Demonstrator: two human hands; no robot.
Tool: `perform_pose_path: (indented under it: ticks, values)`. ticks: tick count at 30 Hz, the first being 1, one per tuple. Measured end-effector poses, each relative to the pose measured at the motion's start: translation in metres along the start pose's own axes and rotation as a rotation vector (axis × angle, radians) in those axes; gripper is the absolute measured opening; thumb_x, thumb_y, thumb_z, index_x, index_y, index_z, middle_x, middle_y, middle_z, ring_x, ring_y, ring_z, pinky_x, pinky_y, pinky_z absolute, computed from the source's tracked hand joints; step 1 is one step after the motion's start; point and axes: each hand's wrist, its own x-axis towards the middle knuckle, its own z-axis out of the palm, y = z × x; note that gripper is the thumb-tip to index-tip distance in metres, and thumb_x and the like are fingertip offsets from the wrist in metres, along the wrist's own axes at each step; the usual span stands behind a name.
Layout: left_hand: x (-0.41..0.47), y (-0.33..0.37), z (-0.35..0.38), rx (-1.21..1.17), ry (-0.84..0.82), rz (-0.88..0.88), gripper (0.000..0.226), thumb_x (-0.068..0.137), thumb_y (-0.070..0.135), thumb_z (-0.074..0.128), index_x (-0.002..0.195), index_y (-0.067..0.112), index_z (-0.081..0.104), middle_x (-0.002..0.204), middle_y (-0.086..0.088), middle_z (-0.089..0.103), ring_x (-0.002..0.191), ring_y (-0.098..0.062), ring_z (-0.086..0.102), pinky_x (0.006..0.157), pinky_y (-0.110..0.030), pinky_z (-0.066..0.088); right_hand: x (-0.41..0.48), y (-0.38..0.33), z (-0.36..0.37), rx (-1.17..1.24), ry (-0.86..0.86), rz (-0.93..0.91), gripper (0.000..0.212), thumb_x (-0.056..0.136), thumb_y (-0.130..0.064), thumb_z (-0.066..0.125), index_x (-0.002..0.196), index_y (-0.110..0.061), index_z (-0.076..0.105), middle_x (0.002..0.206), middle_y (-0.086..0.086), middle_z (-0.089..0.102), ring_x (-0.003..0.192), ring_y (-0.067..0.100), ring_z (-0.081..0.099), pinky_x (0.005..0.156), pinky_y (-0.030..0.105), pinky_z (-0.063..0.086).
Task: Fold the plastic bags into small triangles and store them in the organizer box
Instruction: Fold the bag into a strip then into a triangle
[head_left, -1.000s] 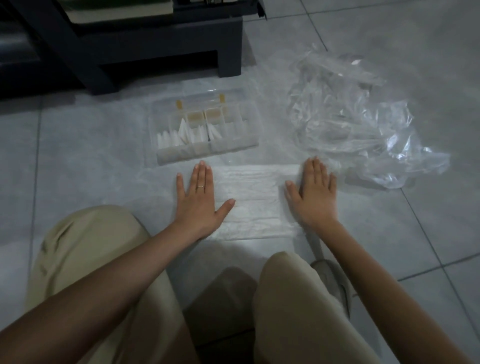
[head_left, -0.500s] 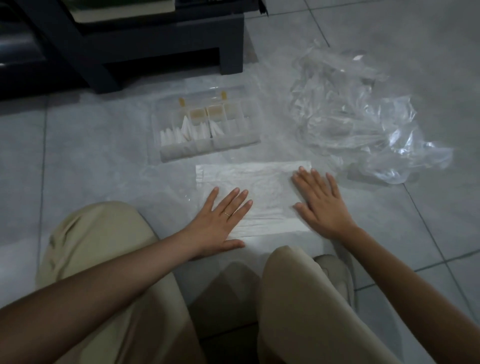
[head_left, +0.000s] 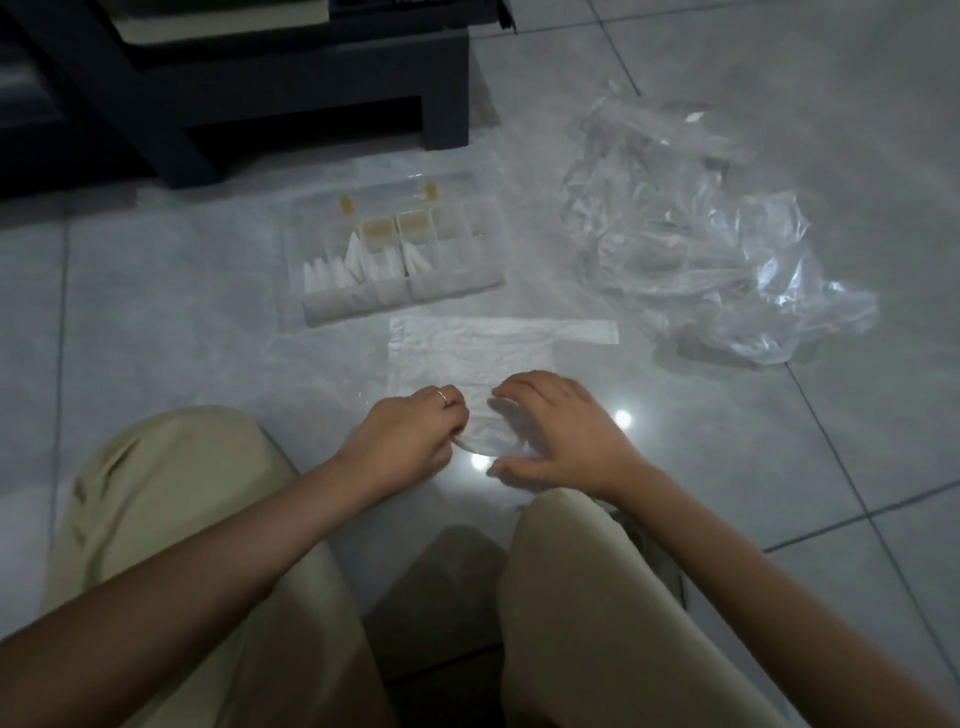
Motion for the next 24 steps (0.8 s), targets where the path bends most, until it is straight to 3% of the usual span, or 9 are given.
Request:
perform_pose_path:
  ticks: [3,5,9,10,12,14,17,21,24]
  values:
    - [-0.003,-0.008,-0.005,-0.198,-0.031,-0.059,0.014,0.08,0.016,0.052,0.093,0.021,0.055,0.104,0.009,0.056,0.089,-0.015,0.055,0.064,-0.036,0.048,0.001,-0.01,0.011,-0.048,0.034,0.073,0.056,0.083,-0.034,0.064,0.135,-0.018,0.049,0.137,-0.001,0.05,0.124,0.019,0.046,0.1,0.029,0.031]
    - [-0.003,-0.011,-0.008,-0.336,-0.063,-0.078,0.013,0.084,0.017,0.049,0.093,0.025,0.052,0.107,0.01,0.056,0.094,-0.012,0.055,0.074,-0.04,0.049,0.0,-0.008,0.014,-0.097,0.112,0.096,0.042,0.077,-0.016,0.063,0.119,-0.015,0.062,0.12,0.001,0.062,0.107,0.024,0.056,0.087,0.031,0.038]
    - [-0.003,-0.017,-0.012,-0.59,-0.167,-0.197,0.011,0.096,0.031,0.053,0.093,0.038,0.046,0.117,0.009,0.058,0.105,-0.008,0.057,0.092,-0.039,0.048,0.0,0.003,0.005,0.099,0.137,0.171,0.02,0.082,-0.007,0.06,0.098,-0.01,0.072,0.093,0.005,0.071,0.086,0.024,0.058,0.077,0.033,0.044]
    - [-0.003,-0.018,-0.015,-0.632,-0.188,-0.224,0.014,0.092,0.042,0.058,0.1,0.038,0.047,0.12,0.01,0.058,0.11,-0.004,0.056,0.096,-0.035,0.048,0.001,0.006,0.001,0.173,0.106,0.184,0.02,0.085,-0.006,0.058,0.099,-0.009,0.072,0.091,0.007,0.071,0.086,0.023,0.058,0.076,0.033,0.045]
    - [-0.004,-0.022,-0.022,-0.686,-0.236,-0.272,0.05,0.076,0.052,0.071,0.116,0.032,0.049,0.124,0.015,0.055,0.116,0.004,0.052,0.1,-0.023,0.043,0.004,0.011,-0.008,0.231,0.063,0.189,0.021,0.09,-0.007,0.056,0.102,-0.009,0.072,0.09,0.008,0.071,0.084,0.021,0.057,0.076,0.031,0.045]
    - [-0.002,-0.026,-0.024,-0.669,-0.229,-0.286,0.054,0.075,0.036,0.08,0.12,0.025,0.052,0.122,0.015,0.056,0.115,0.003,0.052,0.1,-0.021,0.042,0.008,0.016,-0.018,0.288,-0.022,0.181,0.02,0.092,-0.007,0.053,0.103,-0.009,0.071,0.091,0.006,0.07,0.082,0.018,0.058,0.075,0.026,0.044]
    - [0.001,-0.034,-0.02,-0.673,-0.045,-0.348,0.027,0.084,0.006,0.07,0.104,0.022,0.061,0.104,0.012,0.063,0.099,0.002,0.058,0.096,-0.027,0.046,0.016,0.021,-0.035,0.37,-0.241,0.126,0.022,0.092,-0.003,0.052,0.105,-0.008,0.069,0.096,0.002,0.068,0.084,0.013,0.06,0.076,0.02,0.044]
    - [0.008,-0.042,-0.02,-0.692,0.124,-0.474,0.019,0.087,0.005,0.067,0.09,0.023,0.063,0.087,0.016,0.063,0.078,0.013,0.056,0.076,-0.013,0.042,0.028,0.024,-0.051,0.361,-0.374,0.153,0.029,0.084,0.004,0.053,0.1,-0.015,0.067,0.093,0.0,0.066,0.08,0.008,0.059,0.074,0.023,0.046]
    - [0.013,-0.047,-0.018,-0.634,0.16,-0.494,0.003,0.088,0.008,0.067,0.089,0.01,0.065,0.082,0.0,0.064,0.073,-0.009,0.056,0.069,-0.027,0.041,0.036,0.029,-0.056,0.339,-0.301,0.225,0.026,0.085,0.0,0.056,0.106,-0.01,0.067,0.092,0.001,0.066,0.081,0.013,0.06,0.077,0.026,0.047]
